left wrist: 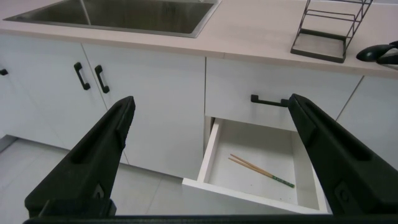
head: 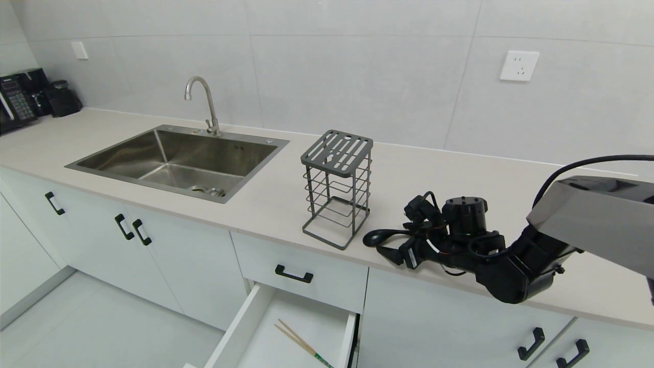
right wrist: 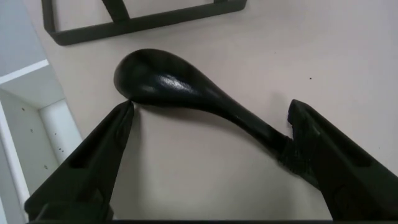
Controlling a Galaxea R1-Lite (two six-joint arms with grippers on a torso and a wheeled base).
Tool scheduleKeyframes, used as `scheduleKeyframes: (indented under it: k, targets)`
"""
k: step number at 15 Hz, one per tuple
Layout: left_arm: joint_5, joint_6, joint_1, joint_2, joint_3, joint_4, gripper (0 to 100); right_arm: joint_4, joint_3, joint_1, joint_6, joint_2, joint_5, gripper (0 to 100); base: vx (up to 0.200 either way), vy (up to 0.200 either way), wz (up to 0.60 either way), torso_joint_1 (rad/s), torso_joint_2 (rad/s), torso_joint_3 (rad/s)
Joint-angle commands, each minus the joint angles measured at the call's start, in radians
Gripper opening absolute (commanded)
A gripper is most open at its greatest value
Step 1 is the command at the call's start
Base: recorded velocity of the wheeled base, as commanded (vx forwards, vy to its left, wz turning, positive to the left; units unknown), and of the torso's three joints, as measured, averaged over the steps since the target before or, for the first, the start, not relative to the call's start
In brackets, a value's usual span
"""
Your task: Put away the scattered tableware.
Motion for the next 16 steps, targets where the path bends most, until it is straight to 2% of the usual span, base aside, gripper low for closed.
scheduleKeyframes:
  k: [1, 3, 4, 11, 16]
  targets:
    - [0.0, 0.0, 0.0, 0.001, 0.0, 0.0, 100, 0.0, -0.025, -0.005, 0.007, 0.039, 0.003, 100, 0.0, 0.0, 0.0, 0.0, 0.0, 0.0]
    - [0.0, 0.0, -0.001, 0.001, 0.0, 0.0, 100, 0.0, -0.022, -0.011, 0.014, 0.043, 0.002, 100, 0.0, 0.0, 0.0, 0.0, 0.0, 0.0]
    - [0.0, 0.0, -0.001, 0.001, 0.0, 0.0, 100, -0.001, -0.017, -0.019, 0.014, 0.043, 0.002, 0, 0.0, 0.0, 0.0, 0.0, 0.0, 0.0]
    - [0.0, 0.0, 0.0, 0.001, 0.0, 0.0, 100, -0.001, 0.018, -0.059, 0.012, 0.012, -0.001, 0, 0.0, 0.0, 0.0, 0.0, 0.0, 0.0]
    - [0.0, 0.0, -0.001, 0.001, 0.0, 0.0, 100, -0.009, 0.1, -0.088, 0.007, -0.081, -0.001, 0, 0.0, 0.0, 0.0, 0.0, 0.0, 0.0]
